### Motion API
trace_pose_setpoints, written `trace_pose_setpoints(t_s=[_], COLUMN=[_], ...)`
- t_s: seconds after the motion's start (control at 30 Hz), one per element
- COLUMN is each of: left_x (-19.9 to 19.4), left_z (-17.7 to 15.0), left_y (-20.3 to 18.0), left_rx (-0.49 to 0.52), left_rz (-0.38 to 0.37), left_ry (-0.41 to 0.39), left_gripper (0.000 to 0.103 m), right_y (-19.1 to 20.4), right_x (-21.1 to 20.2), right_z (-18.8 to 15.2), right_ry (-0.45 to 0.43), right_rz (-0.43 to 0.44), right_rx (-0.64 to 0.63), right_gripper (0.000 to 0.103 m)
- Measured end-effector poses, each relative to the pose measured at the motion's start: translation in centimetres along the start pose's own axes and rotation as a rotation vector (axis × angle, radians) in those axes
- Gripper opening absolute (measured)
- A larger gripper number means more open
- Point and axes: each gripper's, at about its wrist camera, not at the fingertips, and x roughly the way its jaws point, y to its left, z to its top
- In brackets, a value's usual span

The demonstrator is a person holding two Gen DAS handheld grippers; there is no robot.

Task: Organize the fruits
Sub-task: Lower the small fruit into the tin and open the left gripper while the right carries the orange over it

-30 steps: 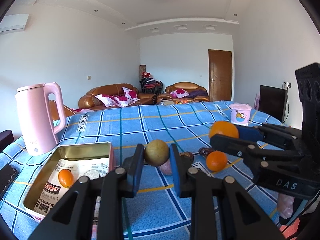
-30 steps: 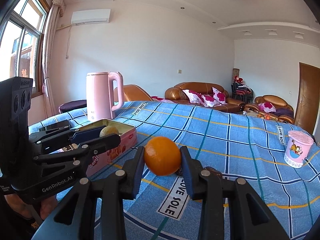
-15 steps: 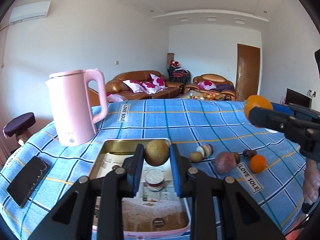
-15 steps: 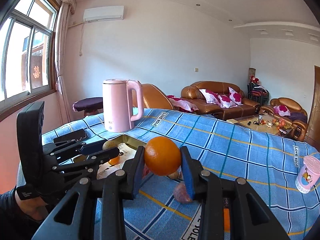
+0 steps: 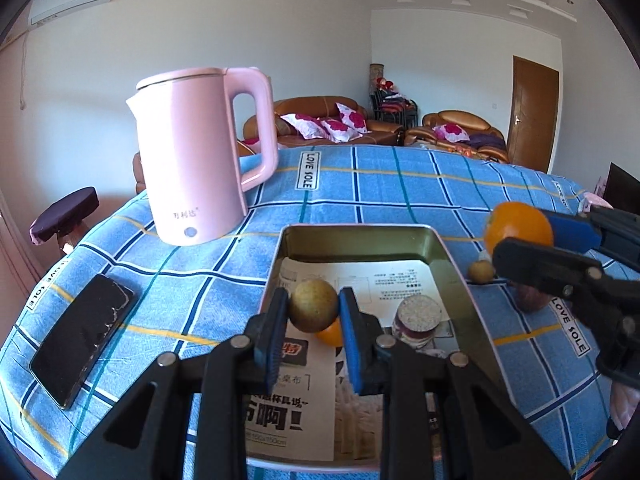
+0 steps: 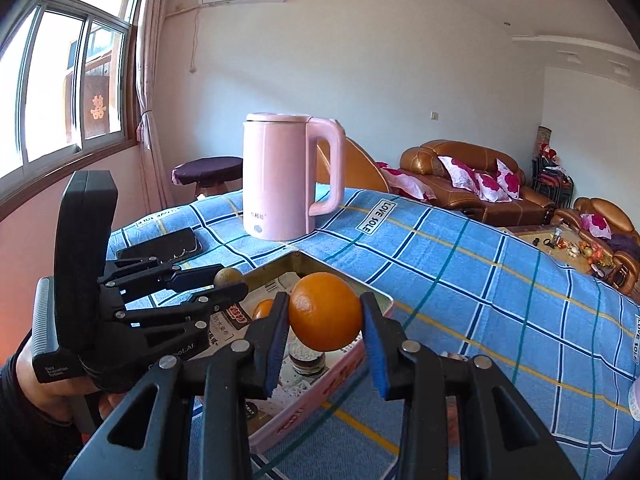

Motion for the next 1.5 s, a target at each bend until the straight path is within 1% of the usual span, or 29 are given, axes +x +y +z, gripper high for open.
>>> trace_pose_setpoints(t_s=[0.17, 0.33, 0.77, 1.03, 1.17, 1.5], left_x=[0.8, 1.2, 1.8, 2.1, 2.3, 1.7], left_z=[-0.4, -0.6, -0.9, -1.0, -1.1, -1.0], left_y=[0.2, 0.5, 0.5, 0.4, 0.4, 0.9], left_rx=[0.012, 0.010, 0.027, 0.026, 0.024, 0.000], left_rz=[0.001, 0.002, 0.005, -0.001, -0.002, -0.008], left_ry=[0.030, 0.044, 0.060, 0.067, 0.069, 0.063], left_gripper=[0.027, 0.027, 0.027, 0.028, 0.026, 0.027], right_y=[0.9, 1.2, 2.1, 2.2, 2.4, 2.4], right_x=[2.4, 4.1, 6.2, 6.6, 6.8, 7.0], right_z=[-0.9, -1.6, -2.1, -2.4, -2.3, -2.3], right_ry=[0.055, 0.097, 0.151, 0.164, 0.165, 0.164], right_rz=[0.022, 0.036, 0.048, 0.045, 0.042, 0.046], right_rx=[-0.003, 0.010, -0.014, -0.021, -0.031, -0.031], right_gripper=[0.037, 0.037, 0.037, 0.037, 0.037, 0.038])
